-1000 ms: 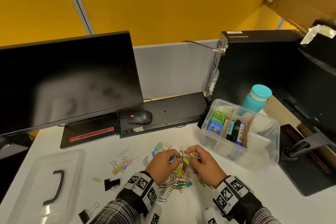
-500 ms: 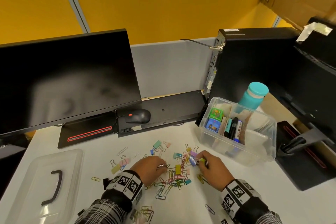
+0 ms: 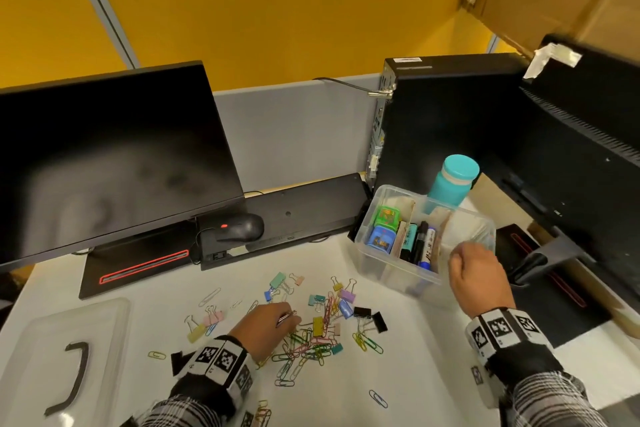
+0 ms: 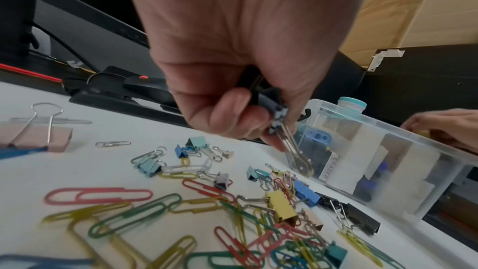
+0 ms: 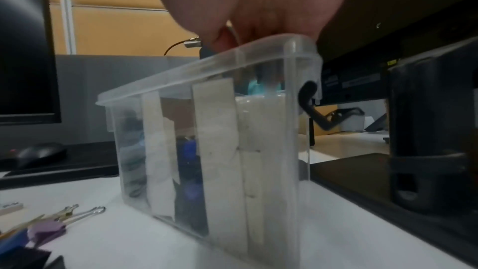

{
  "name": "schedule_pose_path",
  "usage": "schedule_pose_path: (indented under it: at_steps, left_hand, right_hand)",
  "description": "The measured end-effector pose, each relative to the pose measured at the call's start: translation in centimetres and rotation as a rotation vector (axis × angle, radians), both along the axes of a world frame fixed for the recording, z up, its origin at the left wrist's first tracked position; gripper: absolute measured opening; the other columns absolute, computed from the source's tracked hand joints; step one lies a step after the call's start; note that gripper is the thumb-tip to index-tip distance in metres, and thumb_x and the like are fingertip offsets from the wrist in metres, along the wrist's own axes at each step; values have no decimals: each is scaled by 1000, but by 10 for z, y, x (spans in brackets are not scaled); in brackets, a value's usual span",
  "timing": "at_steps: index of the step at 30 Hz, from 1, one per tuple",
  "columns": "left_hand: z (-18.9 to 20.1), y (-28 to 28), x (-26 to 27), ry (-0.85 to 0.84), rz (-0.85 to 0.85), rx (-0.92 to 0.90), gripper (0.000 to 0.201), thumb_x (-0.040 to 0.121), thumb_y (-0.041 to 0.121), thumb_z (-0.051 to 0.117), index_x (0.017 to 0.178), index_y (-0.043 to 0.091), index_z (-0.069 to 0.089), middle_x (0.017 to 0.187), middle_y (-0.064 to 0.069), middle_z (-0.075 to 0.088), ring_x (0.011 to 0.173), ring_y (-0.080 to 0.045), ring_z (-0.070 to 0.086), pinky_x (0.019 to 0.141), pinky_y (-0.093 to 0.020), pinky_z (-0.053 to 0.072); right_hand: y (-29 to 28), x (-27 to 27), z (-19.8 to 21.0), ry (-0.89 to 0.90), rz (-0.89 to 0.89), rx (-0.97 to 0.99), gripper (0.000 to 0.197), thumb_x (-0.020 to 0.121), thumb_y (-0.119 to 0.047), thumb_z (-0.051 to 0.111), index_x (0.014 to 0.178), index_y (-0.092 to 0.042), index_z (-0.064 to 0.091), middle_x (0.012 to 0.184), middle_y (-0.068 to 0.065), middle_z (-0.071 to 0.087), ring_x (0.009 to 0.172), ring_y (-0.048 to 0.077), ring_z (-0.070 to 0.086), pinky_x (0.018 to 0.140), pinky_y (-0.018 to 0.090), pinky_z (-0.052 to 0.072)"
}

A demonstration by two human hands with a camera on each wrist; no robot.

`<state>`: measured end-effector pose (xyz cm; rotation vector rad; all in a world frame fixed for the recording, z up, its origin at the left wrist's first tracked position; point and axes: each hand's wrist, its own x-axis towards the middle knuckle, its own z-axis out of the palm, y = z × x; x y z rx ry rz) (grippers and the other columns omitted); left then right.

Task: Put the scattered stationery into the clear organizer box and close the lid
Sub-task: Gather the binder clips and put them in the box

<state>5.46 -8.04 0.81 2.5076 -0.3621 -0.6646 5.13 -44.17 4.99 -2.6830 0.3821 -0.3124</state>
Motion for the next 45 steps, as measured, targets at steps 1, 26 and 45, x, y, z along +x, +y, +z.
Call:
schedule_pose_path:
  at_steps: [1, 26, 45]
  left_hand:
    - [-1, -1, 0, 9, 6, -9, 26, 96, 44, 42, 78, 27, 50, 76, 9, 55, 71, -10, 52, 64, -22, 40]
    - [61, -287, 32, -559, -448, 85, 35, 97, 24, 38, 128, 10, 44, 124, -13, 45, 115, -32, 43, 98, -48, 29]
    - [-7, -44, 18, -388, -14, 170, 35, 93, 23, 45, 128, 27, 46, 130, 5, 45, 117, -17, 43, 96, -29, 35]
  right_hand:
    - [1, -1, -1, 52, 41, -57, 26, 91, -25, 37, 79, -13, 57, 83, 9, 60, 72, 21, 51, 67, 33, 43]
    - [-29, -14, -48, -204, -216, 423, 55, 94, -36, 21, 146, -24, 27, 141, 11, 42, 130, 27, 37, 110, 40, 27]
    - [78, -23, -21, -203, 655, -22, 32, 87, -25, 41, 117, -21, 51, 119, 0, 55, 111, 15, 46, 98, 25, 40]
